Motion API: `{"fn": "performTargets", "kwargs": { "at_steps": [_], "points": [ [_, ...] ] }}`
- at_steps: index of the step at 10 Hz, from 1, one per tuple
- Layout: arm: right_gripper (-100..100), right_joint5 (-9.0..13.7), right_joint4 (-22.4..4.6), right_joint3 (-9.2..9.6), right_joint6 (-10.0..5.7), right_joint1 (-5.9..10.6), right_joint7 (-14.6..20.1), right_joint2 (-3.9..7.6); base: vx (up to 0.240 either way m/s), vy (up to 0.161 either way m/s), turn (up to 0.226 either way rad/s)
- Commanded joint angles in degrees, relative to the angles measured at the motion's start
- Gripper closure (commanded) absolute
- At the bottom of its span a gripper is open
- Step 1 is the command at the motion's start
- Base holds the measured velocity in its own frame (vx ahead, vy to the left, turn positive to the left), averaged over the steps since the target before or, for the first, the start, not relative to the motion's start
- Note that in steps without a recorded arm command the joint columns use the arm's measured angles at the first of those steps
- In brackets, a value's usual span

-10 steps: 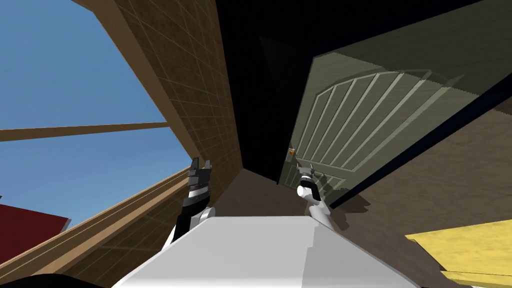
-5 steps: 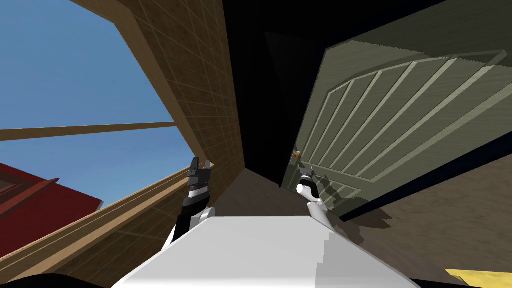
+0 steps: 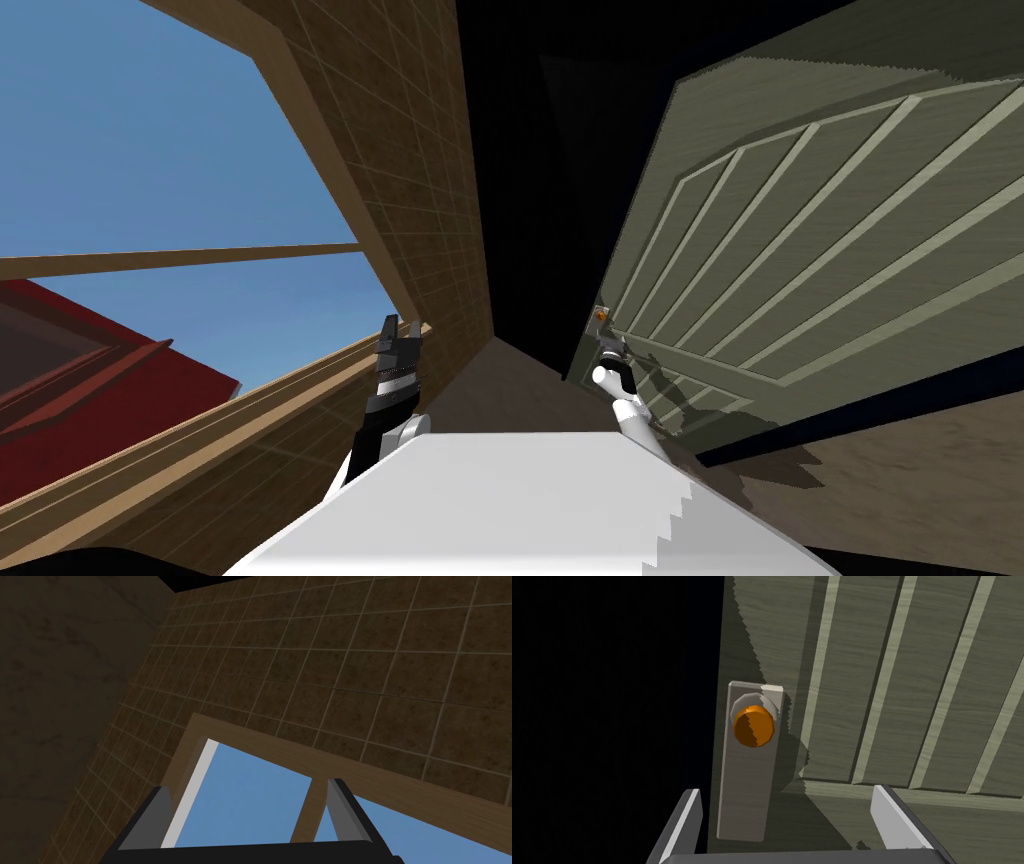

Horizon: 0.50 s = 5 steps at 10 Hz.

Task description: Pull the door open

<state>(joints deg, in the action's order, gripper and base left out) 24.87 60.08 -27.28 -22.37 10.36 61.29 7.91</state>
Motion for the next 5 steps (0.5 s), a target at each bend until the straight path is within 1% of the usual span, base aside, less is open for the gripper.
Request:
{"fn": "performTargets", "kwargs": {
  "at_steps": [1, 3, 5],
  "points": [
    [-100, 0.6, -2.4, -0.71, -0.22, 1.21, 1.9, 0.18, 0.051, -0.057, 0.110],
    [-100, 1.1, -4.1, -1.39, -0.17, 2.20, 3.3, 0.28, 0.032, -0.054, 0.081],
    [-100, 1.8, -6.1, -2.20, -0.11, 3.37, 5.0, 0.40, 0.034, -0.036, 0.095]
  ]
}}
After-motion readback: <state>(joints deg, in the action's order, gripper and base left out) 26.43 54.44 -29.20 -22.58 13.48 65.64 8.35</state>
